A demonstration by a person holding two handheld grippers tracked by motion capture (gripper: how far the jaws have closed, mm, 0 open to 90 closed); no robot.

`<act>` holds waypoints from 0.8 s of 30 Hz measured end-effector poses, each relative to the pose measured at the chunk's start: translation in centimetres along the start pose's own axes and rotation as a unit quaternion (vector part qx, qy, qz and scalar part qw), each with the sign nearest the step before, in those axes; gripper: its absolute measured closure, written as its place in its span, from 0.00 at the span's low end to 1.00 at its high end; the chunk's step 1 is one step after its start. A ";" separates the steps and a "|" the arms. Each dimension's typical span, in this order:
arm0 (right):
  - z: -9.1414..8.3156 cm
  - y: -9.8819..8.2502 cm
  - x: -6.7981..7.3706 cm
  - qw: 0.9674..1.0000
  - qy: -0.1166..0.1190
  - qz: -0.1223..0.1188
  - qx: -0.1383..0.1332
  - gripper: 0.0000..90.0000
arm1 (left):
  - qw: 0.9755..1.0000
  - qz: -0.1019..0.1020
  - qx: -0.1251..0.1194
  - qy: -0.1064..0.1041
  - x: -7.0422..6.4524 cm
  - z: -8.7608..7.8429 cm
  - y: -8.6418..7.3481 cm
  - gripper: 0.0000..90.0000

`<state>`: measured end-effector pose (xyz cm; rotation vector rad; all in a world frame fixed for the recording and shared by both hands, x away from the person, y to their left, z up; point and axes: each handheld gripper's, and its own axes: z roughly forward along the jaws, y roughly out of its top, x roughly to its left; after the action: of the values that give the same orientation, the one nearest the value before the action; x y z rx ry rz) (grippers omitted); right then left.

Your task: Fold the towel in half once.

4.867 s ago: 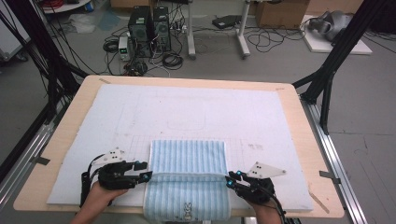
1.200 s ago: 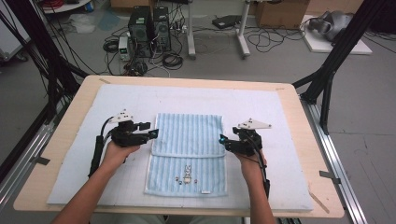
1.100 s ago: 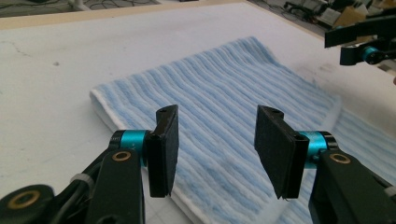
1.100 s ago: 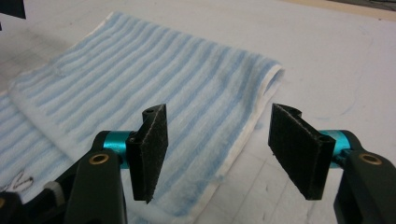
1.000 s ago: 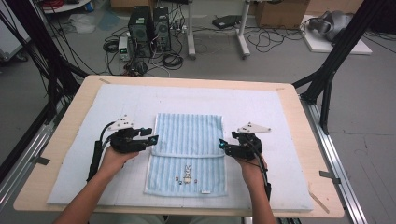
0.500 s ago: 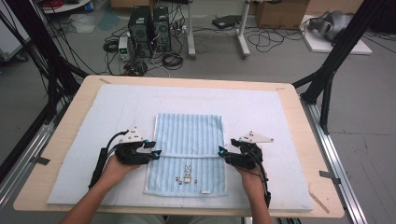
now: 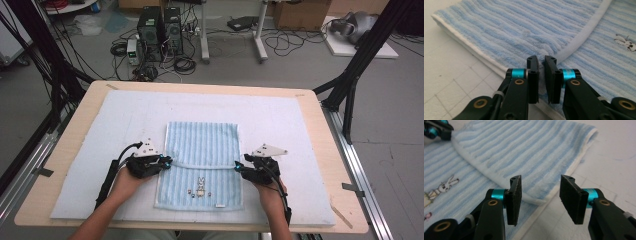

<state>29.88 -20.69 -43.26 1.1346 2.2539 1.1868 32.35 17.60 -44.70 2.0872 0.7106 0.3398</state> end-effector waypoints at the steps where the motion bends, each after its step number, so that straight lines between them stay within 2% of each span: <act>1: 0.2 0.0 0.2 1.000 -0.002 -0.010 0.004 0.59 | 1.000 -0.003 -0.005 -0.003 0.0 -0.1 0.0 0.91; 7: 1.3 0.0 1.1 0.999 0.007 -0.038 0.023 0.60 | 0.999 -0.023 -0.035 -0.009 0.2 -1.0 0.3 0.92; 11: 2.0 -0.1 1.3 0.997 -0.001 -0.059 0.046 0.67 | 0.998 -0.035 -0.045 -0.015 0.2 -1.1 0.4 0.92; 12: 2.2 -0.1 1.3 0.997 -0.003 -0.058 0.049 0.71 | 0.998 -0.037 -0.047 -0.016 0.2 -1.1 0.4 0.92; 16: 2.2 -0.1 1.1 0.997 0.000 -0.060 0.051 0.87 | 0.998 -0.036 -0.045 -0.018 0.1 -1.0 0.3 0.93; 18: 2.1 -0.1 1.1 0.997 -0.001 -0.059 0.047 0.91 | 0.998 -0.040 -0.047 -0.020 0.1 -1.1 0.3 0.93; 22: 1.4 0.0 1.2 0.998 0.003 -0.050 0.025 0.92 | 0.997 -0.044 -0.053 -0.022 0.2 -1.5 0.2 0.93; 24: 1.1 0.1 1.4 0.998 0.006 -0.053 0.022 0.92 | 0.997 -0.048 -0.059 -0.026 0.2 -1.8 0.1 0.93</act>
<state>29.74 -18.99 -43.77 1.0132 2.3289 1.1105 31.69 18.89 -43.58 1.9359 0.7396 0.2656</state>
